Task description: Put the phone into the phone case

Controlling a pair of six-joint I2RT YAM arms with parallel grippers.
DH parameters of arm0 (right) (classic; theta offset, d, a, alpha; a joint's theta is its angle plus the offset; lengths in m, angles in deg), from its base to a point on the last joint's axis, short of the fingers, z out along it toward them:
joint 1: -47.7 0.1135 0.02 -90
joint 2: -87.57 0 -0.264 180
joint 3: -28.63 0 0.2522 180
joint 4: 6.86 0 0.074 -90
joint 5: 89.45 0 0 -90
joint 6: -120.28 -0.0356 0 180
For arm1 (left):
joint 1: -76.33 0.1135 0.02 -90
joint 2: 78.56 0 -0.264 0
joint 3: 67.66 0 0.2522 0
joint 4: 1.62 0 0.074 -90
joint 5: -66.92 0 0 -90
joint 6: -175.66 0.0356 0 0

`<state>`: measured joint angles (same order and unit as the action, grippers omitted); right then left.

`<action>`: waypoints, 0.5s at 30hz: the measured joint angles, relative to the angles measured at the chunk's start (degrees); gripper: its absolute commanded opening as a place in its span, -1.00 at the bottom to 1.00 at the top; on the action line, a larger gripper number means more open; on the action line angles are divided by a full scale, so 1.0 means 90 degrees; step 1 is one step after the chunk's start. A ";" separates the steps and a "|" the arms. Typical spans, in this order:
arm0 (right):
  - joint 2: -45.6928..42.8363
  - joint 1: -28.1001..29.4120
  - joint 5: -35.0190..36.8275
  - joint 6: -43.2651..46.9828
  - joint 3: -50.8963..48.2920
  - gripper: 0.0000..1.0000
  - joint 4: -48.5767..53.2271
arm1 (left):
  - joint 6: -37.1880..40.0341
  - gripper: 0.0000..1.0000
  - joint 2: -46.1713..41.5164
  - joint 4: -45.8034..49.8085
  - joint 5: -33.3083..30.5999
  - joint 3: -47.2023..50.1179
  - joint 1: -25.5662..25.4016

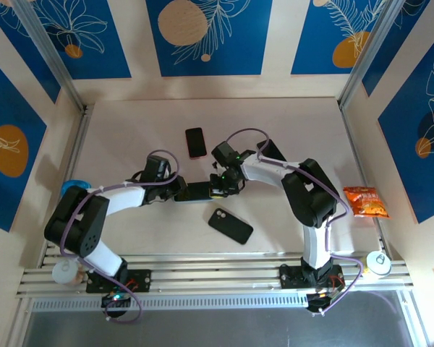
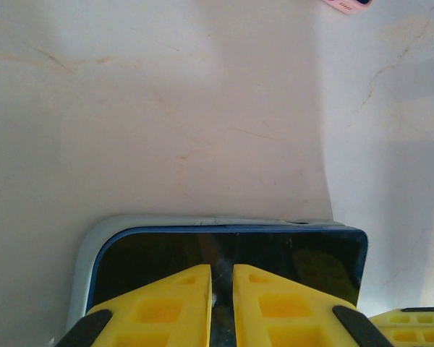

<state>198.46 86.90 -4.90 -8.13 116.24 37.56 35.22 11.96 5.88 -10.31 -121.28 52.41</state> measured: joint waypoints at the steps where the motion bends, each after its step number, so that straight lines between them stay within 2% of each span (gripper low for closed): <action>1: -0.0002 0.0005 0.0019 0.0002 0.0010 -1.00 0.0005 | 0.0000 -0.67 0.0000 -0.0015 -0.0022 0.0000 0.0000; 7: 0.0153 0.0063 0.0146 0.0075 0.0267 -1.00 0.0270 | 0.0002 -0.67 0.0000 -0.0039 -0.0095 0.0024 0.0000; 15: 0.0403 0.0379 0.0811 0.0379 0.0767 -1.00 0.0848 | 0.0002 -0.68 -0.0002 -0.0053 -0.0143 0.0182 0.0000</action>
<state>202.09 90.31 2.40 -4.72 123.14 45.19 35.24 11.94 5.40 -11.60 -119.64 52.41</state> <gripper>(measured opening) 0.043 0.163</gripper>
